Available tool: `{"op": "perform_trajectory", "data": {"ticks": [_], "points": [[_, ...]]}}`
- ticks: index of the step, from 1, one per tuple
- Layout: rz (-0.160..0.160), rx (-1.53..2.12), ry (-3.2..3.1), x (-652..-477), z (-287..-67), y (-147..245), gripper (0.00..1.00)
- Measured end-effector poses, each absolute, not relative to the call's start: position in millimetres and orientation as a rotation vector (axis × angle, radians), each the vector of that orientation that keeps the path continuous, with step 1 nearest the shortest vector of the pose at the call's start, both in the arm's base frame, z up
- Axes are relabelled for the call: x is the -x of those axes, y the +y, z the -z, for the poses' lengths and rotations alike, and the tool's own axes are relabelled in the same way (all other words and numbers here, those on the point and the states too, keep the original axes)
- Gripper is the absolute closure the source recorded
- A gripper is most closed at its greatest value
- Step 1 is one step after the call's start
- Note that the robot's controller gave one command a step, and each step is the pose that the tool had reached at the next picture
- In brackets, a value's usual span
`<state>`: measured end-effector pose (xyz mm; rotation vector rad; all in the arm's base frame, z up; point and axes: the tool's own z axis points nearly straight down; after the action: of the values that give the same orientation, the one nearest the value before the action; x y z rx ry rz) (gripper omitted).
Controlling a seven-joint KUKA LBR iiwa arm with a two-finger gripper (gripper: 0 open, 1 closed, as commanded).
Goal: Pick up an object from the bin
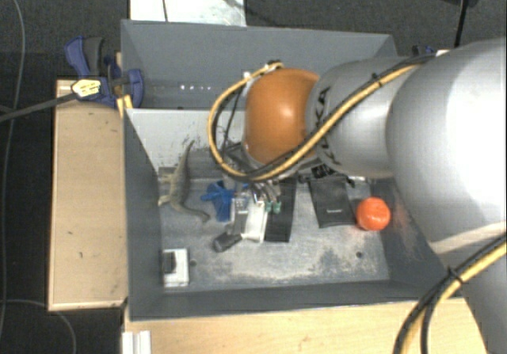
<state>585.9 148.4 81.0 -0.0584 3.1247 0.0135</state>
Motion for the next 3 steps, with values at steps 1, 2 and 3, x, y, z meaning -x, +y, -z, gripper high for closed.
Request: {"op": "perform_trajectory", "data": {"ticks": [1,2,3], "points": [[-0.016,0.005,3.118,-595.7,-78.2,148.4,0.00],[-0.025,0.039,3.107,-589.7,-79.3,148.4,1.00],[-0.025,0.037,3.107,-589.7,-79.3,148.4,1.00]]}}
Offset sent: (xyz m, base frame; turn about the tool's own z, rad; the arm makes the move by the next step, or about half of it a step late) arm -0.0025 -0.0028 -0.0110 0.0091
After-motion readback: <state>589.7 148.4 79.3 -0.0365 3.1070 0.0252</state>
